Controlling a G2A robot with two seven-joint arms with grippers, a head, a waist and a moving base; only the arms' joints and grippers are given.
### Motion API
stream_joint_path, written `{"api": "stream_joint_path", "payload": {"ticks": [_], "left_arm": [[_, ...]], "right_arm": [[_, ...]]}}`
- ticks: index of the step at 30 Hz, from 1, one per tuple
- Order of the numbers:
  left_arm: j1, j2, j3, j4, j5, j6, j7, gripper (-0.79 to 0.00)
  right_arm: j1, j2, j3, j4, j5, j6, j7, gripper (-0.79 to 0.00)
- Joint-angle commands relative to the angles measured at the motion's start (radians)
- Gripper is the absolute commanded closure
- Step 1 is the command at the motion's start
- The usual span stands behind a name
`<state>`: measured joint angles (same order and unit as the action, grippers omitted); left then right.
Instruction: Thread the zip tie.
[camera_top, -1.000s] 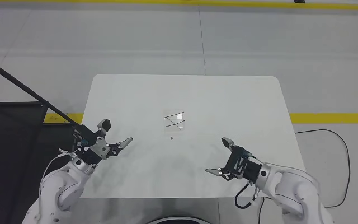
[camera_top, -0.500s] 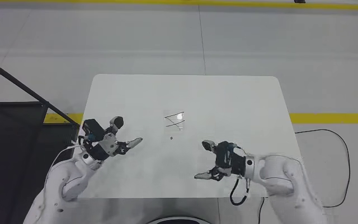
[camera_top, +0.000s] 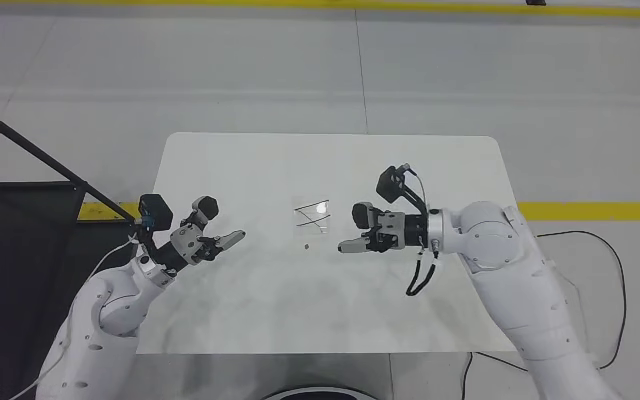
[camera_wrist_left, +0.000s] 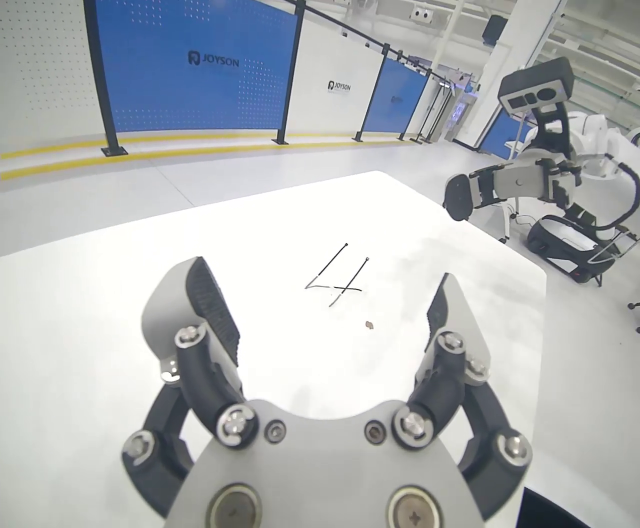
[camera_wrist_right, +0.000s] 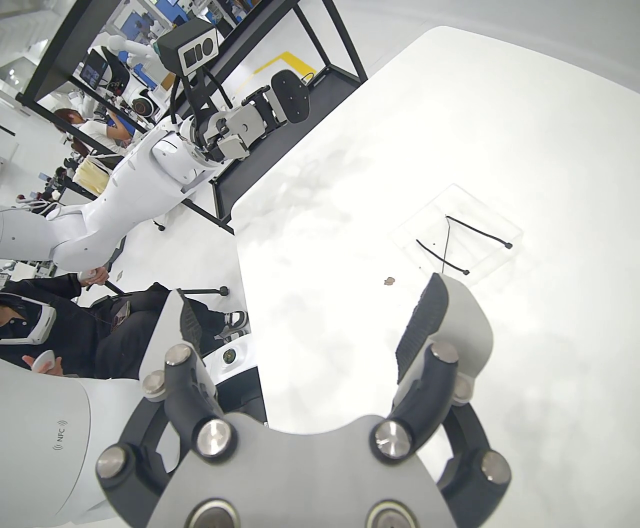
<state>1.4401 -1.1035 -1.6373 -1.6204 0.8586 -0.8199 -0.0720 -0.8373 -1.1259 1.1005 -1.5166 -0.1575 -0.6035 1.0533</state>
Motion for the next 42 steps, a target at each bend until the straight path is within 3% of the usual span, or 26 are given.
{"api": "stream_joint_path", "payload": {"ticks": [1, 8, 13, 20, 31, 40, 42], "left_arm": [[0.000, 0.000, 0.000, 0.000, 0.000, 0.000, 0.000, -0.785], [0.001, 0.000, 0.001, -0.001, -0.001, 0.004, 0.001, -0.785], [0.001, 0.001, 0.017, -0.003, -0.064, -0.002, -0.024, -0.785], [-0.001, 0.008, -0.003, 0.006, -0.149, -0.024, -0.057, -0.785], [-0.015, 0.024, -0.017, 0.031, -0.309, -0.087, -0.149, -0.785], [-0.013, 0.030, -0.013, 0.018, -0.333, -0.084, -0.167, -0.785], [-0.013, 0.031, -0.012, 0.018, -0.334, -0.081, -0.167, -0.785]], "right_arm": [[0.000, 0.000, 0.000, 0.000, 0.000, 0.000, 0.000, -0.785], [-0.001, -0.001, -0.016, -0.026, -0.045, 0.016, -0.006, -0.785], [0.064, -0.025, -0.087, 0.003, -0.093, 0.312, -0.072, -0.785], [0.244, -0.076, -0.216, 0.215, -0.029, 0.507, 0.019, -0.785], [0.412, -0.160, -0.334, 0.599, 0.103, 0.363, 0.012, -0.785], [0.526, -0.270, -0.445, 0.865, 0.174, 0.331, -0.035, -0.785], [0.542, -0.291, -0.461, 0.912, 0.182, 0.315, -0.037, -0.748]]}}
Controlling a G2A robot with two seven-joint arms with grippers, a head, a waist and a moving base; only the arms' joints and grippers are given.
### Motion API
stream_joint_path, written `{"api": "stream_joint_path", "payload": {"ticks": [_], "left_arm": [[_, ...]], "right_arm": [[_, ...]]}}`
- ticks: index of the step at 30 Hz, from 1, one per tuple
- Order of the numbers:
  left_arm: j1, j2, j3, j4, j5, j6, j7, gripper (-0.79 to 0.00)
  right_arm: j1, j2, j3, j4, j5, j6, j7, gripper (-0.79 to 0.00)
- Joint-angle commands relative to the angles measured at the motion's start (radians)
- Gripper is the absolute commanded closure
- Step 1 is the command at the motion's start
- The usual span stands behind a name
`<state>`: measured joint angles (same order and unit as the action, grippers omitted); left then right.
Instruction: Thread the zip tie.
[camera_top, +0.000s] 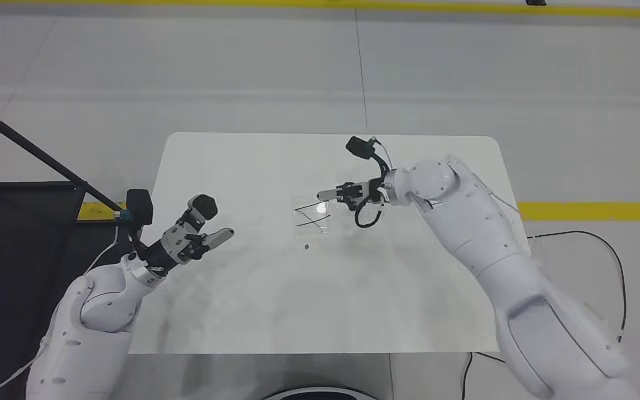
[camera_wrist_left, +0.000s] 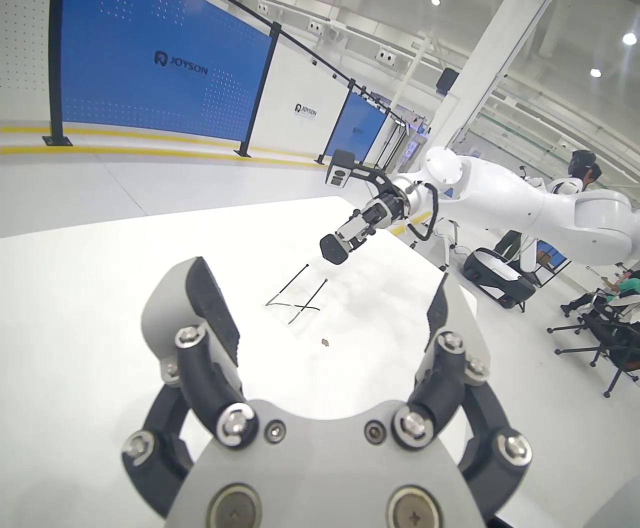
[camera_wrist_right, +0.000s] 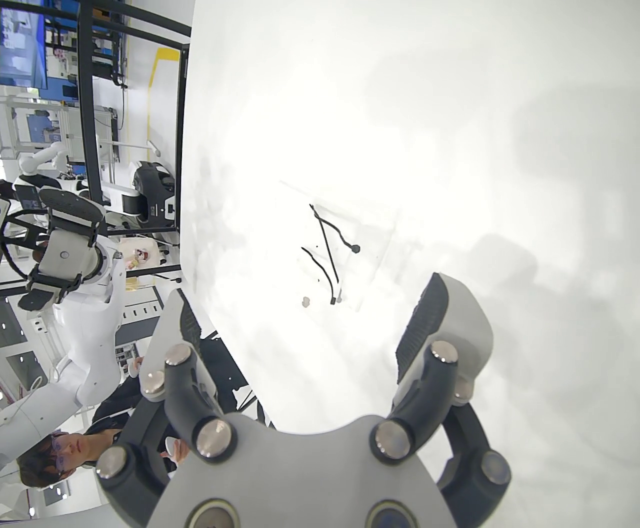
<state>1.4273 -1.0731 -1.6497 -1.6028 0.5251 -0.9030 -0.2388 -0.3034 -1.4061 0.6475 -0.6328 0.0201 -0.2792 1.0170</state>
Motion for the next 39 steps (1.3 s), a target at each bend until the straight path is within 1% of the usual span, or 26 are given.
{"api": "stream_joint_path", "payload": {"ticks": [1, 2, 4, 8, 10, 11, 16, 19, 25, 31, 36, 39], "left_arm": [[0.000, 0.001, 0.001, -0.001, 0.000, 0.005, 0.000, -0.785], [-0.001, 0.001, 0.003, -0.001, 0.001, 0.007, 0.000, -0.785], [-0.002, 0.002, 0.005, -0.001, 0.002, 0.009, 0.002, -0.785], [-0.005, 0.003, 0.012, 0.000, 0.003, 0.011, 0.005, -0.785], [-0.005, 0.003, 0.014, -0.002, 0.005, 0.011, 0.007, -0.785], [-0.004, 0.004, 0.015, -0.004, 0.007, 0.011, 0.008, -0.785], [0.000, 0.005, 0.020, -0.010, 0.014, 0.010, 0.014, -0.785], [0.002, 0.006, 0.024, -0.010, 0.017, 0.010, 0.018, -0.785], [-0.003, 0.006, 0.036, -0.006, 0.024, 0.017, 0.020, -0.785], [-0.005, 0.008, 0.040, -0.004, 0.026, 0.018, 0.020, -0.785], [-0.005, 0.008, 0.040, -0.004, 0.026, 0.018, 0.020, -0.785], [-0.005, 0.008, 0.040, -0.004, 0.026, 0.018, 0.020, -0.785]], "right_arm": [[0.016, -0.020, -0.013, 0.050, 0.009, -0.017, 0.000, -0.711], [0.023, -0.029, -0.018, 0.072, 0.013, -0.025, 0.000, -0.656], [0.034, -0.044, -0.024, 0.114, 0.025, -0.039, 0.007, -0.631], [0.052, -0.070, -0.031, 0.188, 0.042, -0.066, 0.021, -0.468], [0.059, -0.080, -0.032, 0.218, 0.049, -0.077, 0.027, -0.419], [0.062, -0.085, -0.032, 0.231, 0.052, -0.080, 0.028, -0.376], [0.075, -0.110, -0.036, 0.283, 0.056, -0.070, 0.028, -0.308], [0.084, -0.124, -0.040, 0.303, 0.049, -0.050, 0.021, -0.289], [0.095, -0.148, -0.043, 0.338, 0.039, -0.031, 0.004, -0.286], [0.101, -0.162, -0.037, 0.371, 0.037, -0.029, -0.001, -0.283], [0.104, -0.172, -0.031, 0.389, 0.036, -0.007, -0.007, -0.256], [0.105, -0.177, -0.028, 0.395, 0.034, -0.005, -0.009, -0.265]]}}
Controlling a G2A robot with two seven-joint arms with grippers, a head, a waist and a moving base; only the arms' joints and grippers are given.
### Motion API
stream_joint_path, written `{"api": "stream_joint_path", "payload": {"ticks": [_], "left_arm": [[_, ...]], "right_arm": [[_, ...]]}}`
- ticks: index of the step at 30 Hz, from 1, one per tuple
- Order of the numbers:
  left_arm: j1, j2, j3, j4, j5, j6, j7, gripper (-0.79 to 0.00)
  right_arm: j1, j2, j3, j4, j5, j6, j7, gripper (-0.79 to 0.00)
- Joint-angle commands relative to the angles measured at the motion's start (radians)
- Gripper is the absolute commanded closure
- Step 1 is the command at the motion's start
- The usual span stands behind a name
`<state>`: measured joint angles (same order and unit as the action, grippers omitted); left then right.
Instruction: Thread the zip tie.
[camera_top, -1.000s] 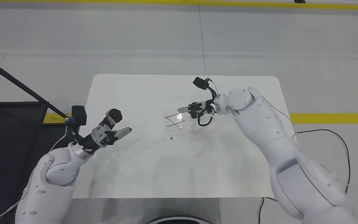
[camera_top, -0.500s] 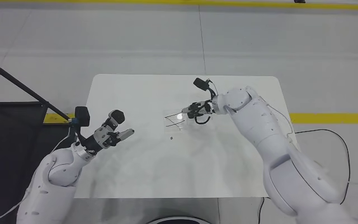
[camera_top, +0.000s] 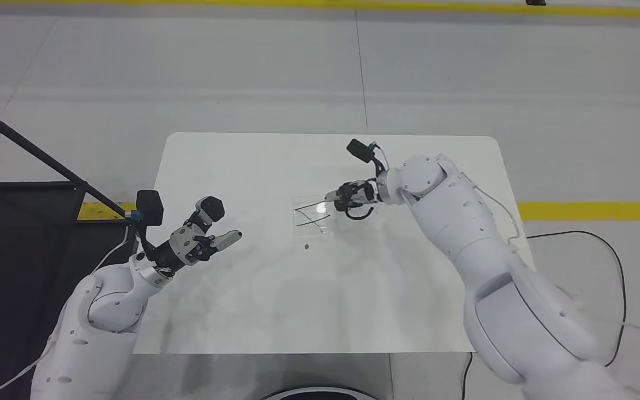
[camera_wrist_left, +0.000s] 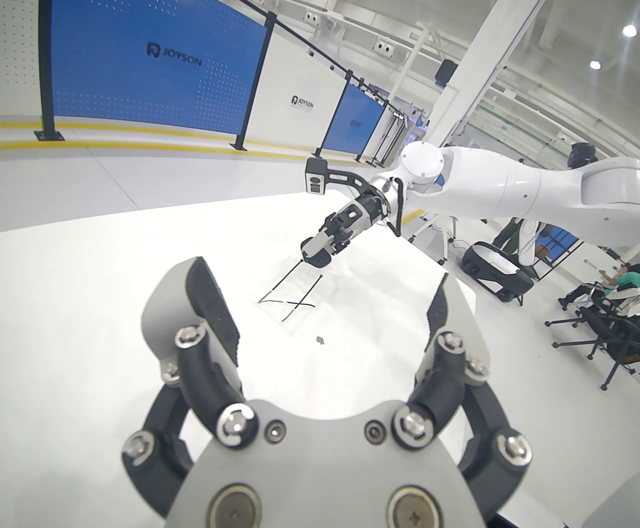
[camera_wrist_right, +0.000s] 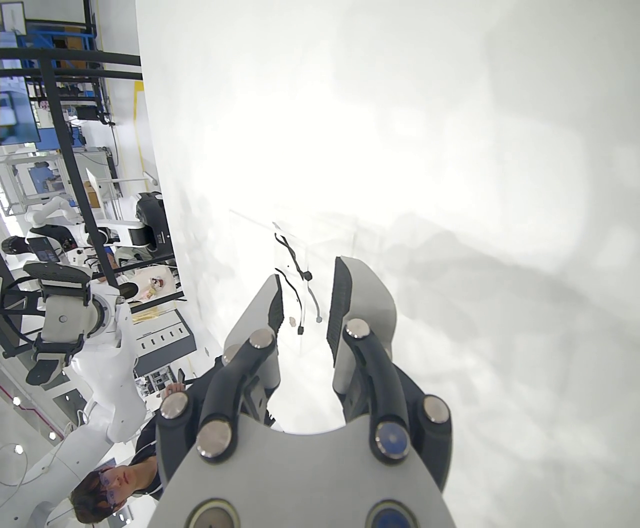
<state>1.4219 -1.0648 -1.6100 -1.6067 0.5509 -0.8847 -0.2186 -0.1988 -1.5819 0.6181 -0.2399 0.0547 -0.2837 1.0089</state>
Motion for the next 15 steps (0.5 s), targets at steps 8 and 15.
{"api": "stream_joint_path", "payload": {"ticks": [8, 15], "left_arm": [[0.000, 0.000, 0.000, 0.000, 0.000, 0.000, 0.000, -0.785], [0.000, 0.000, 0.000, 0.000, 0.000, 0.000, 0.000, -0.785]], "right_arm": [[0.007, -0.013, 0.009, 0.016, -0.012, 0.019, -0.010, -0.265], [0.009, -0.023, 0.014, 0.022, -0.024, 0.032, -0.010, -0.237]]}}
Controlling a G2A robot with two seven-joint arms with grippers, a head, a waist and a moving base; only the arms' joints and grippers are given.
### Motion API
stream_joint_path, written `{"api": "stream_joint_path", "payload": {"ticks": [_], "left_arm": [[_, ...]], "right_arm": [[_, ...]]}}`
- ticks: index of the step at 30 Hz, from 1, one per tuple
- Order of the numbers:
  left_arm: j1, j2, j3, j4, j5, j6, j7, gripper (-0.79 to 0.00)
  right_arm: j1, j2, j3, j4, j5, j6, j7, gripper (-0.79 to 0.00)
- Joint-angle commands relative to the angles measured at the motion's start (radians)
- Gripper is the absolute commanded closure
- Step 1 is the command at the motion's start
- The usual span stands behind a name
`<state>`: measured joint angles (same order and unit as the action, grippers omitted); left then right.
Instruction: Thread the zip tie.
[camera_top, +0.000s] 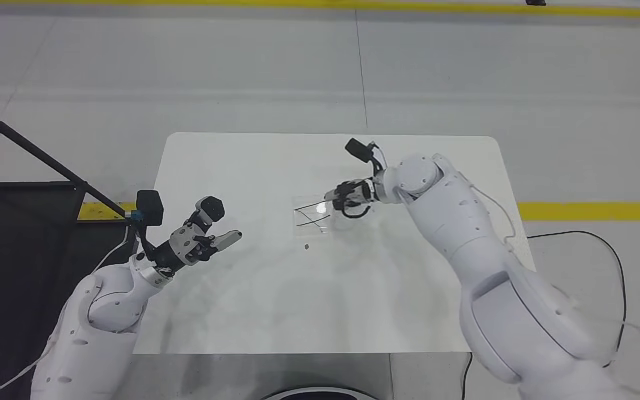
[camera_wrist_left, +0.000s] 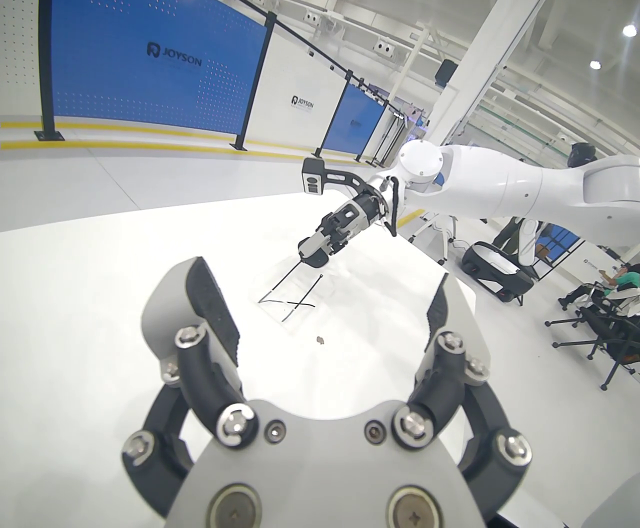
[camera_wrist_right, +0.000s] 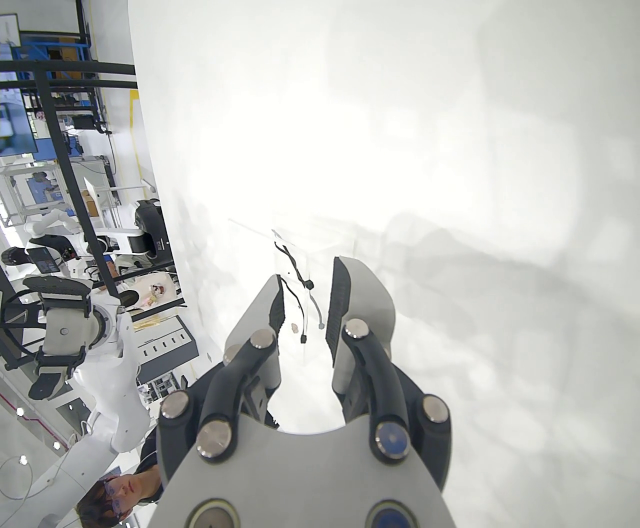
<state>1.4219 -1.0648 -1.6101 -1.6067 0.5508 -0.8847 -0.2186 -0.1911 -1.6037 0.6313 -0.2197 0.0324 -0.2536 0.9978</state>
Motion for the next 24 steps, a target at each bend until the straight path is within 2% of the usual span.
{"api": "stream_joint_path", "payload": {"ticks": [1, 11, 24], "left_arm": [[0.000, 0.000, 0.000, 0.000, 0.000, 0.000, 0.000, -0.785], [0.000, 0.000, 0.000, 0.000, 0.000, 0.000, 0.000, -0.785], [0.000, 0.000, 0.000, 0.000, 0.000, 0.000, 0.000, -0.785]], "right_arm": [[0.002, -0.002, 0.002, 0.003, -0.004, 0.003, 0.002, -0.231], [0.004, -0.013, 0.009, 0.010, -0.022, 0.015, -0.002, -0.206], [0.006, -0.023, 0.022, 0.017, -0.041, 0.020, 0.004, -0.123]]}}
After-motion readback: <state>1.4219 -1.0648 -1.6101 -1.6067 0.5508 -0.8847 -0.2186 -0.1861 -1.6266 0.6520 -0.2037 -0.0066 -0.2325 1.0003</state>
